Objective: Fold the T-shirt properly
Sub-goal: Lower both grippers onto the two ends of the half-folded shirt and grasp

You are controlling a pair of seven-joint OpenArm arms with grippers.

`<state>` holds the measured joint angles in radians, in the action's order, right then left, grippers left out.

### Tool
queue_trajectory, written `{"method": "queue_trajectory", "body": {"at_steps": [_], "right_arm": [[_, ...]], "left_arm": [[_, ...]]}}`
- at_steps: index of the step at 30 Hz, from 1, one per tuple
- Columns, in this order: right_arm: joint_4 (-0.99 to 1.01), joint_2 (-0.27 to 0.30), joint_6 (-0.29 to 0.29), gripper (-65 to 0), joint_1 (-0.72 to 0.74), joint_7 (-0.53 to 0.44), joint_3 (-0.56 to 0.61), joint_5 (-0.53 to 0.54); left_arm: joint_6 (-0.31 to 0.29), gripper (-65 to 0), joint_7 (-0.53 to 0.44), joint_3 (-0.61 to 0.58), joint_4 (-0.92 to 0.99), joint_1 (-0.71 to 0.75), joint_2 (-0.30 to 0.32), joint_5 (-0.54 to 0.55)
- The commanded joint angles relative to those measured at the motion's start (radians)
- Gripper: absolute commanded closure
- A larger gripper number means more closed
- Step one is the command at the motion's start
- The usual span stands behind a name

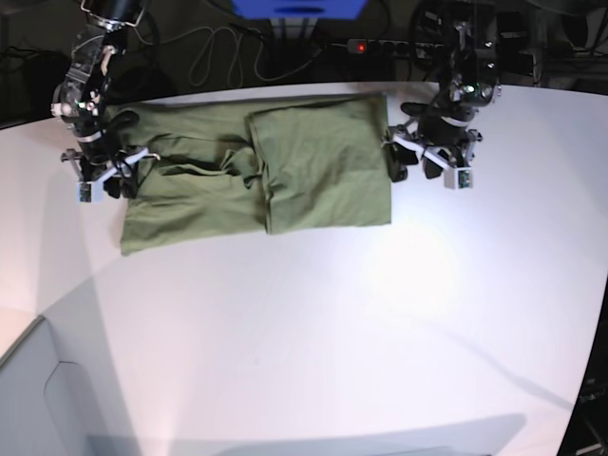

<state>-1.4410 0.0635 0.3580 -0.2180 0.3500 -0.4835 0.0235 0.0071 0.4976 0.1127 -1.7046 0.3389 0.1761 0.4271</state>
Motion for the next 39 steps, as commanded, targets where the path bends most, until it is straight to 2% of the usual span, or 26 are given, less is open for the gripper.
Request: {"method": "queue_trajectory", "body": {"at_steps": [1,3,4,9,12,15,18,21,23,33,39], "right_arm": [[-0.004,0.000,0.005,-8.4,-0.014,0.088,0.004,-0.027],[-0.017,-0.001,0.005,-0.8,-0.019,0.091,0.004,-0.029],[-0.024,-0.001,0.005,0.0,-0.025,0.091,0.004,-0.029],[-0.030,0.000,0.005,-4.1,-0.030,0.091,0.041,-0.029],[-0.030,0.000,0.005,-12.3,-0.030,0.093,0.041,-0.029],[-0.031,0.002,0.005,-28.1,-0.030,0.093,0.033,-0.027],[-0.053,0.006,0.005,-39.6,-0.028,0.093,0.032,-0.026],[-0.097,0.006,0.005,-47.8,-0.028,0.093,0.032,-0.026],[-0.125,0.006,0.005,-50.4,-0.028,0.093,0.032,-0.026],[-0.249,-0.001,0.005,-50.7,-0.028,0.093,0.036,-0.024],[-0.240,-0.014,0.006,-50.7,-0.028,0.094,0.039,0.039]], "left_arm": [[-0.006,-38.3,-0.024,-0.003,-0.012,-0.014,-0.008,0.008],[-0.006,-38.3,-0.023,0.002,-0.012,-0.019,-0.022,0.008],[-0.006,-38.3,-0.021,-0.001,-0.012,-0.022,-0.025,0.008],[-0.006,-38.3,-0.020,-0.001,-0.012,-0.025,-0.033,0.006],[-0.006,-38.3,-0.020,-0.001,-0.012,-0.025,-0.045,0.006],[-0.006,-38.3,-0.018,-0.003,-0.012,-0.025,-0.043,0.006],[-0.006,-38.3,-0.018,-0.003,-0.012,-0.024,-0.042,0.006],[-0.006,-38.3,-0.018,-0.003,-0.012,-0.024,-0.042,0.006],[-0.006,-38.3,-0.018,-0.003,-0.012,-0.024,-0.042,0.006],[-0.006,-38.3,-0.018,-0.003,-0.012,-0.016,-0.043,0.006],[-0.006,-38.3,-0.018,-0.003,-0.010,-0.016,-0.045,0.006]]}}
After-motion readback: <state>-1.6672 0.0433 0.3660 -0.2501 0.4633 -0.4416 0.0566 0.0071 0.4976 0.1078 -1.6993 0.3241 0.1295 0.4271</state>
